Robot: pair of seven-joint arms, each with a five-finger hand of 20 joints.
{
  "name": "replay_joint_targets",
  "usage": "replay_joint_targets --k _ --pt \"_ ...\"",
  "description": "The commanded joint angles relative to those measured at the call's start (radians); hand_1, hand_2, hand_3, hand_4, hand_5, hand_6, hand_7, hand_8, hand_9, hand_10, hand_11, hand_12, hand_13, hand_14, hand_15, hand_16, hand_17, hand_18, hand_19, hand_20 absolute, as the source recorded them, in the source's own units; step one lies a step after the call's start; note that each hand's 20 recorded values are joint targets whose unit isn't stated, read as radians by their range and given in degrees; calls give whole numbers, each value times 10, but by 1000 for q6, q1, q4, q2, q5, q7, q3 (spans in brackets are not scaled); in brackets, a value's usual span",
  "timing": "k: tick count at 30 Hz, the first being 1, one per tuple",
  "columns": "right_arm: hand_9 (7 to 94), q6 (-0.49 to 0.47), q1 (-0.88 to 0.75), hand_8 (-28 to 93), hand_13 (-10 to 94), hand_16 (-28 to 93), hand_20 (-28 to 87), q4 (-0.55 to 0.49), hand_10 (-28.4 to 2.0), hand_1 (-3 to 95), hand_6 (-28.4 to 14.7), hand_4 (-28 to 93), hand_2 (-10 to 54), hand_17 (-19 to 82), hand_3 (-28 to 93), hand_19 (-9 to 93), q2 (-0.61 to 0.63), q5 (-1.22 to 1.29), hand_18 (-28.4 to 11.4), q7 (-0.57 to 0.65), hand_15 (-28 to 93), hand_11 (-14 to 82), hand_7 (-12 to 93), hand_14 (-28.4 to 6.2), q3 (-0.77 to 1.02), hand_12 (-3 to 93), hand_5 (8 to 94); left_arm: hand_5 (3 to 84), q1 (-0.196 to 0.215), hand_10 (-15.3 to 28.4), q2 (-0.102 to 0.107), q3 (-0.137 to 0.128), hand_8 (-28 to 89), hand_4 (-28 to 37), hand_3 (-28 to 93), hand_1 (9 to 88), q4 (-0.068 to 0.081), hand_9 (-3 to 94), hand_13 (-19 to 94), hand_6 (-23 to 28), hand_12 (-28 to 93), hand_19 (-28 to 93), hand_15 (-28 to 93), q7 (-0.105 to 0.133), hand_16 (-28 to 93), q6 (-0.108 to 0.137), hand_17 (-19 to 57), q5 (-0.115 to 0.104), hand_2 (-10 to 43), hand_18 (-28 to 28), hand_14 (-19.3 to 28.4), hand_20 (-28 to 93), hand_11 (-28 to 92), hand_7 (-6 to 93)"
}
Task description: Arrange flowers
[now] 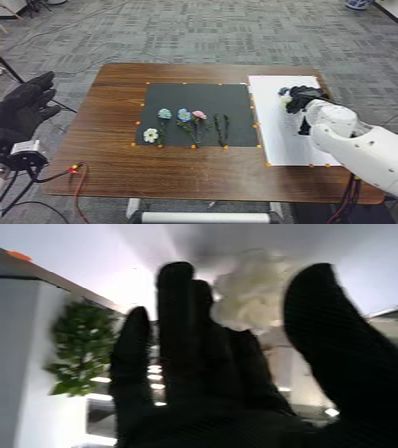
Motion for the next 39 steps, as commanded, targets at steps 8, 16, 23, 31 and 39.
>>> replay_joint_targets --k 8,16,23,31,39 --pt "612 170 41 -171 601 235 478 31 -92 338 -4 -283 -95 189 845 756 -58 -86 -207 25 601 320 328 -55 -139 211 471 191 -2 73 -4 5 -96 -283 683 230 -5 105 4 17 185 336 243 -6 -7 8 -187 1 -40 179 87 87 93 181" --pt "721 388 93 -140 661 277 499 74 -59 373 28 -283 -95 227 818 781 -80 -149 -207 50 638 283 398 -47 -283 342 555 192 -17 72 6 20 -96 -283 683 230 3 105 4 17 183 335 244 -10 -8 6 -186 0 -40 178 88 86 94 181" --pt "839 539 114 28 733 323 518 70 -38 478 42 -283 -95 289 821 814 -56 -213 -204 44 703 250 545 -39 -354 535 657 193 -6 72 5 12 -97 -283 682 230 1 105 4 17 182 336 244 -6 -9 8 -186 0 -38 178 88 86 95 182" --pt "864 573 119 -1 754 370 526 -56 -36 477 25 -283 -95 308 863 817 -38 -198 -203 -15 692 251 532 -32 -335 552 705 194 -6 73 6 12 -96 -283 683 230 3 105 4 18 181 336 245 -9 -9 2 -186 -1 -39 178 88 86 96 181" --pt "867 564 172 -15 754 378 529 -61 -37 477 25 -283 -95 307 864 814 -177 -176 -202 -90 689 244 526 -32 -381 551 715 195 -24 73 15 29 -97 -283 684 231 8 105 4 18 181 336 246 -14 -9 1 -186 1 -38 178 88 85 96 181"
